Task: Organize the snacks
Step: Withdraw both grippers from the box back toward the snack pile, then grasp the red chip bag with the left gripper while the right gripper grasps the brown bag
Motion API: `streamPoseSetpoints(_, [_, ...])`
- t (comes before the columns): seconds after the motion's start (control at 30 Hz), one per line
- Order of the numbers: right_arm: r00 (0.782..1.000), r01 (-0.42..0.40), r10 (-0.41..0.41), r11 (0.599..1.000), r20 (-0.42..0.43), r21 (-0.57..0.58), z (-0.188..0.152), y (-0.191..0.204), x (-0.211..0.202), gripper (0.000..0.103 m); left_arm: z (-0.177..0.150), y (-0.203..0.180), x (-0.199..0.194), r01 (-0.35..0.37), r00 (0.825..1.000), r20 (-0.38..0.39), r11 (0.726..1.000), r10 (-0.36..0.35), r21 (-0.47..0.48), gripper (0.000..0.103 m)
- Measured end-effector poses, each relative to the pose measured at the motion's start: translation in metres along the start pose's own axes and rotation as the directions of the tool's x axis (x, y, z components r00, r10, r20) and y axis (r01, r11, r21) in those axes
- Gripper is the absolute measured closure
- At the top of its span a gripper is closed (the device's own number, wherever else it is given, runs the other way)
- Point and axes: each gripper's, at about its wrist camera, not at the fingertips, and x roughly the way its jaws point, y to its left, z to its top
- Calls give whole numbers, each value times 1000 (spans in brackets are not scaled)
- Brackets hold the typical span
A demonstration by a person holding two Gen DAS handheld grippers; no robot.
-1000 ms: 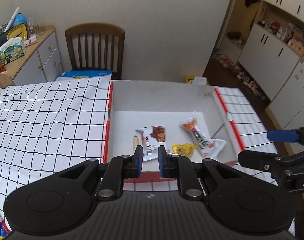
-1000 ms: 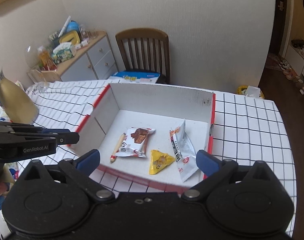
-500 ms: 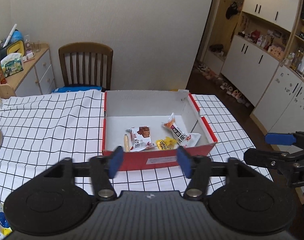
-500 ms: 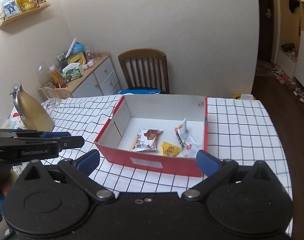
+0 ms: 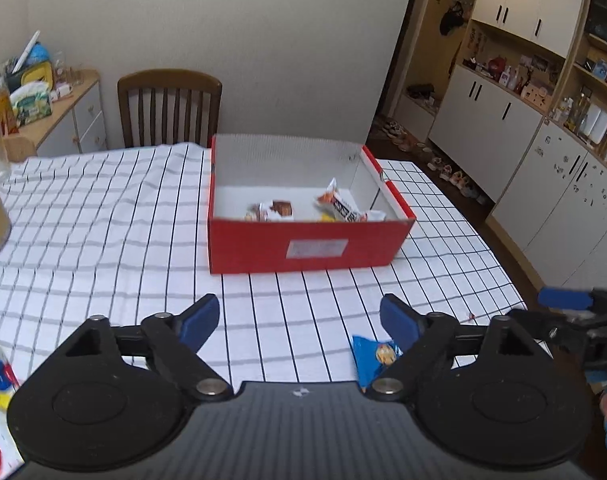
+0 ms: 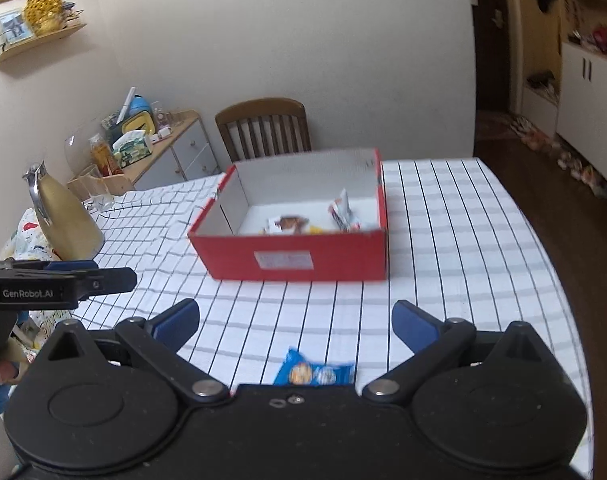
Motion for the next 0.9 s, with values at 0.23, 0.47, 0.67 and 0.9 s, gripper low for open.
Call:
streamPoseSetpoints(0.23, [998,37,-35,998,-51,52,-45,-2,1,0,-29,-5,1,38,998,-40,999,-38,1,10])
streamPoseSetpoints(0.47, [993,78,-72,994,-88,71,-77,-5,11,2,-57,-22,17,87,990,-115,996,-87,-1,10])
streamPoseSetpoints(0.67, [987,102,-90,991,-130,89,-95,-11,25,6,-70,-32,40,69,980,-189,998,-69,-2,10])
streamPoseSetpoints(0.9, [979,123,-104,987,-175,103,-108,-17,45,12,-69,-33,70,83,958,-271,995,-94,-49,10])
